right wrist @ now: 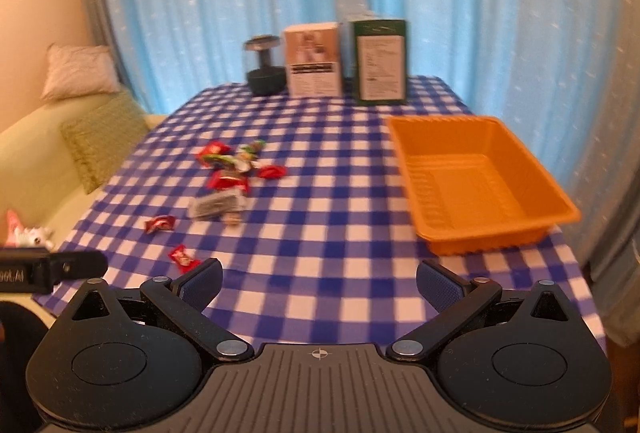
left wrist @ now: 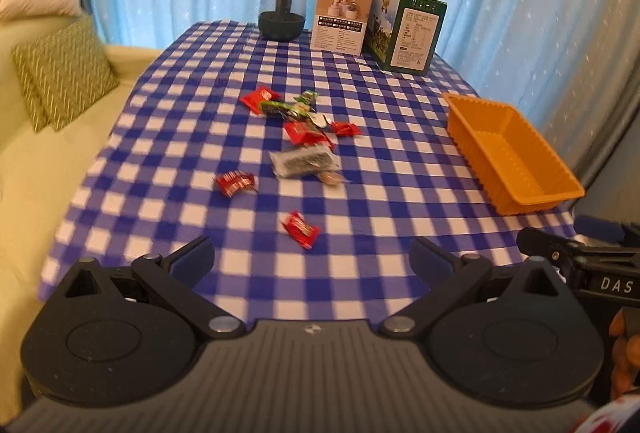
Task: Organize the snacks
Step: 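Grasp a red candy with the left gripper while the right gripper grasps another red candy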
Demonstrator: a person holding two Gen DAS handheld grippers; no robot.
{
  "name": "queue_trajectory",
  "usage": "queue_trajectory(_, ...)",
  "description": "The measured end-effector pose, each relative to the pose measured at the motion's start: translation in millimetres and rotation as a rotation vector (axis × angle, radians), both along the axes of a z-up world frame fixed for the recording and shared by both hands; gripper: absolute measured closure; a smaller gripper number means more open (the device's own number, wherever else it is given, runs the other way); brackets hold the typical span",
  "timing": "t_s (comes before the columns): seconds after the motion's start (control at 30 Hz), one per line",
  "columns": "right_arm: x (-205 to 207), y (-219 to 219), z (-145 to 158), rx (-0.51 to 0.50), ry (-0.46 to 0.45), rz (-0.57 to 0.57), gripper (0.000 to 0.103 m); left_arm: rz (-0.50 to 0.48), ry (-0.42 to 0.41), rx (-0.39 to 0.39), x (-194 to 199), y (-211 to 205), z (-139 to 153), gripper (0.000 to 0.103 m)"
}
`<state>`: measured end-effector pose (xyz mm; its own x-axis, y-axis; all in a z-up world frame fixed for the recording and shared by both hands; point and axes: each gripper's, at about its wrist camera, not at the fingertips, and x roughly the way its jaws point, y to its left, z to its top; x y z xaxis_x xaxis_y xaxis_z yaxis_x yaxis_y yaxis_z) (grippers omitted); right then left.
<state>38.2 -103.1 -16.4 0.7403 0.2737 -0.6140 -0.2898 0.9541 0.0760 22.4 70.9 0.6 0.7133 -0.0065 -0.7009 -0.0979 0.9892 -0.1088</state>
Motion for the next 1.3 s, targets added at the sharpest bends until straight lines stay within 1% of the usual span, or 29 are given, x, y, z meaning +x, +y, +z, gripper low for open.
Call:
queue_trajectory(0.23,23.1,48.2,-21.3,0.014,-0.002,0.138,0.001,-0.137,-0.03,0.118,34.5,50.1,17.5,0.001)
queue_trajectory(0.27,27.6,57.2,-24.5,0.013,-0.006,0.16,0.001,-0.157,-0.036,0.133,39.7,56.5,18.4,0.002)
queue_trajectory(0.33,33.4,70.3,-30.7,0.007,-0.017,0.205,0.001,-0.203,-0.048,0.156,49.7,67.7,18.2,0.007)
queue_trajectory(0.4,41.9,86.0,-40.2,-0.013,-0.021,0.253,0.002,-0.238,-0.041,0.166,60.9,78.3,13.8,0.008)
queue_trajectory(0.43,45.3,93.4,-45.7,-0.02,-0.021,0.28,0.004,-0.251,-0.034,0.176,67.3,83.0,11.0,0.009)
queue_trajectory(0.5,54.4,106.5,-57.9,-0.041,-0.004,0.336,0.02,-0.288,-0.02,0.201,77.3,89.7,2.2,0.01)
queue_trajectory(0.53,59.3,113.0,-64.4,-0.053,0.006,0.36,0.021,-0.309,-0.012,0.209,82.8,93.2,-3.4,0.01)
queue_trajectory(0.57,63.0,120.1,-70.9,-0.064,0.012,0.379,0.025,-0.324,-0.004,0.213,87.6,96.6,-9.8,0.011)
queue_trajectory(0.6,66.5,126.0,-76.8,-0.07,0.019,0.398,0.03,-0.335,0.007,0.216,92.4,99.9,-16.0,0.014)
queue_trajectory(0.63,69.4,132.2,-83.2,-0.075,0.029,0.417,0.033,-0.346,0.017,0.218,97.3,102.6,-23.4,0.015)
queue_trajectory(0.7,77.4,143.1,-96.3,-0.098,0.045,0.451,0.042,-0.366,0.045,0.236,107.1,107.0,-37.4,0.019)
queue_trajectory(0.8,86.4,156.6,-112.3,-0.144,0.045,0.486,0.048,-0.399,0.063,0.257,117.7,110.1,-55.1,0.023)
queue_trajectory(0.83,88.7,159.5,-116.8,-0.156,0.044,0.494,0.05,-0.405,0.071,0.256,121.0,111.3,-59.8,0.026)
queue_trajectory(0.9,93.6,165.6,-124.9,-0.177,0.046,0.51,0.06,-0.413,0.082,0.247,127.6,114.5,-67.8,0.031)
queue_trajectory(0.93,95.4,168.2,-128.8,-0.19,0.045,0.518,0.062,-0.417,0.085,0.243,130.4,115.4,-70.8,0.033)
queue_trajectory(0.97,95.8,170.8,-131.9,-0.205,0.044,0.526,0.066,-0.422,0.088,0.242,132.8,115.8,-73.3,0.034)
queue_trajectory(1.07,100.9,174.0,-139.6,-0.231,0.045,0.538,0.07,-0.446,0.095,0.236,138.8,115.8,-80.5,0.034)
queue_trajectory(1.13,103.3,173.1,-140.7,-0.229,0.046,0.535,0.083,-0.462,0.102,0.231,143.2,113.9,-85.4,0.037)
queue_trajectory(1.17,103.6,171.8,-139.9,-0.225,0.048,0.523,0.086,-0.47,0.104,0.23,145.7,112.3,-87.7,0.038)
queue_trajectory(1.27,105.7,161.0,-133.4,-0.17,0.056,0.473,0.086,-0.492,0.113,0.236,152.7,107.9,-94.5,0.047)
queue_trajectory(1.3,106.2,156.2,-130.4,-0.158,0.055,0.45,0.086,-0.5,0.116,0.242,154.9,106.0,-96.5,0.053)
